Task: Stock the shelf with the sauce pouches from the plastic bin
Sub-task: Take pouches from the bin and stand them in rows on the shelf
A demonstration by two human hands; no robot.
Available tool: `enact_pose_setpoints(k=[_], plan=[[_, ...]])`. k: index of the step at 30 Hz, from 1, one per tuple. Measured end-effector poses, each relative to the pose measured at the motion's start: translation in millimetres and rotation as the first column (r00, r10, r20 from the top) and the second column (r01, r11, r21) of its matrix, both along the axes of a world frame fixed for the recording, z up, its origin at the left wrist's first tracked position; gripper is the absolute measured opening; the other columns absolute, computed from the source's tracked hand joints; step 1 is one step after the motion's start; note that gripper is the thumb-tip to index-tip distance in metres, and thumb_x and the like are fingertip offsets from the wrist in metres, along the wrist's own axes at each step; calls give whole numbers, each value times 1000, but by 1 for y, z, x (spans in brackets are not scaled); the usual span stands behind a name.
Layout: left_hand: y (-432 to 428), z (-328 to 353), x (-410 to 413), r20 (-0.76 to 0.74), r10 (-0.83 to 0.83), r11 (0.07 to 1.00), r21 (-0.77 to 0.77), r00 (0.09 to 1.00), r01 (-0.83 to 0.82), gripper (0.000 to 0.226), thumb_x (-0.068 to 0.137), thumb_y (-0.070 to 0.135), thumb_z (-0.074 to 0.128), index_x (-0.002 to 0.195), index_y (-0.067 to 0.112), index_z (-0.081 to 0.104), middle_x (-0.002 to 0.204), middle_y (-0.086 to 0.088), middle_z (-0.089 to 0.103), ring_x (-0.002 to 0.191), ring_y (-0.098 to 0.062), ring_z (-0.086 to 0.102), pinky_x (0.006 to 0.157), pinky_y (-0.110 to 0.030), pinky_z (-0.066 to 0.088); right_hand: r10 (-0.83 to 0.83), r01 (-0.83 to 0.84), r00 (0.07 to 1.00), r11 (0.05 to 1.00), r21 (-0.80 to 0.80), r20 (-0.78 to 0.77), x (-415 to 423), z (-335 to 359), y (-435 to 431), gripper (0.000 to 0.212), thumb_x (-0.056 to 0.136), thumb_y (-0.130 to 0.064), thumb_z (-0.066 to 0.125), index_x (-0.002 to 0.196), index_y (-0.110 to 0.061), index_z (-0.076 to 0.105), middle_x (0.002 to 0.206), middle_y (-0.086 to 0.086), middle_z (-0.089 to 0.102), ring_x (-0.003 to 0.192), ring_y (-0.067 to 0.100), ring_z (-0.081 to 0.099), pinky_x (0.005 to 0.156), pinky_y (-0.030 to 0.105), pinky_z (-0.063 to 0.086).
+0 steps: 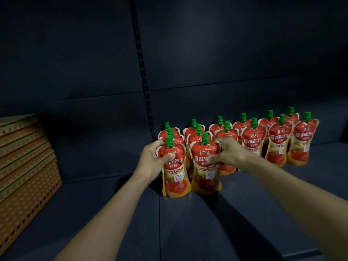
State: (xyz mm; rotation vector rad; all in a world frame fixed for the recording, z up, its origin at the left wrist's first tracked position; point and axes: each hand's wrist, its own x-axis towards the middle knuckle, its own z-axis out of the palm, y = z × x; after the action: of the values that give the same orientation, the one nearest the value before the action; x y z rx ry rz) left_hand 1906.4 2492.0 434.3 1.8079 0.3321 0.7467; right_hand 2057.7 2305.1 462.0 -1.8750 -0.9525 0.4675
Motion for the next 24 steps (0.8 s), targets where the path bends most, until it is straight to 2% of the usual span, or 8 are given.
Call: enact_pose_setpoints(k=[3,7,10,13,16,20,24], plan=[[3,-1,2,6,18,1000,7,1000,-18,31,82,4,75,110,14,67,102,-5,75,92,-19,73,84,-42,59,-13,13,1000,1000,-5,10,2,-2,4,35,77,-6,75,107,-13,59,95,-1,69,81,9,67,58,16,54],[1,-2,3,18,35,999,11,999,-35,28,83,5,73,109,16,67,102,-3,75,92,-17,73,82,-38,60,-21,21,1000,1000,-17,23,4,-4,6,37,78,-7,75,112,-10,60,102,2,70,92,13,67,68,22,57],[-1,-2,3,19,44,999,25,999,-44,27,84,6,73,105,21,66,101,0,75,92,-15,73,80,-35,60,-16,16,1000,1000,-18,13,3,-4,6,36,79,-5,74,112,-10,59,100,1,69,86,10,66,60,18,55],[-1,-1,2,-6,69,995,69,998,-69,26,83,8,75,100,25,65,98,4,74,90,-14,73,80,-35,61,-38,38,999,999,-11,19,1,-6,7,37,79,-5,75,111,-11,59,100,4,70,84,14,68,64,23,58],[-2,-1,3,-61,120,982,151,991,-109,34,81,14,78,110,24,62,106,3,72,95,-13,71,85,-40,60,-76,76,997,997,19,14,0,-11,8,42,77,-6,77,114,-10,57,97,4,70,82,16,68,65,28,58],[-6,-5,0,-141,253,921,339,957,-193,57,79,29,80,128,26,52,118,4,67,104,-13,67,88,-43,58,-136,136,991,989,59,-17,-2,-17,10,51,77,-9,78,121,-12,52,101,3,68,90,18,68,67,30,57],[-16,-5,-5,-152,360,832,499,920,-243,75,79,31,78,142,26,38,138,4,51,122,-16,54,97,-41,52,-185,186,982,980,66,-28,-7,-23,9,60,77,-13,78,127,-13,45,114,7,65,106,26,64,89,46,55]])
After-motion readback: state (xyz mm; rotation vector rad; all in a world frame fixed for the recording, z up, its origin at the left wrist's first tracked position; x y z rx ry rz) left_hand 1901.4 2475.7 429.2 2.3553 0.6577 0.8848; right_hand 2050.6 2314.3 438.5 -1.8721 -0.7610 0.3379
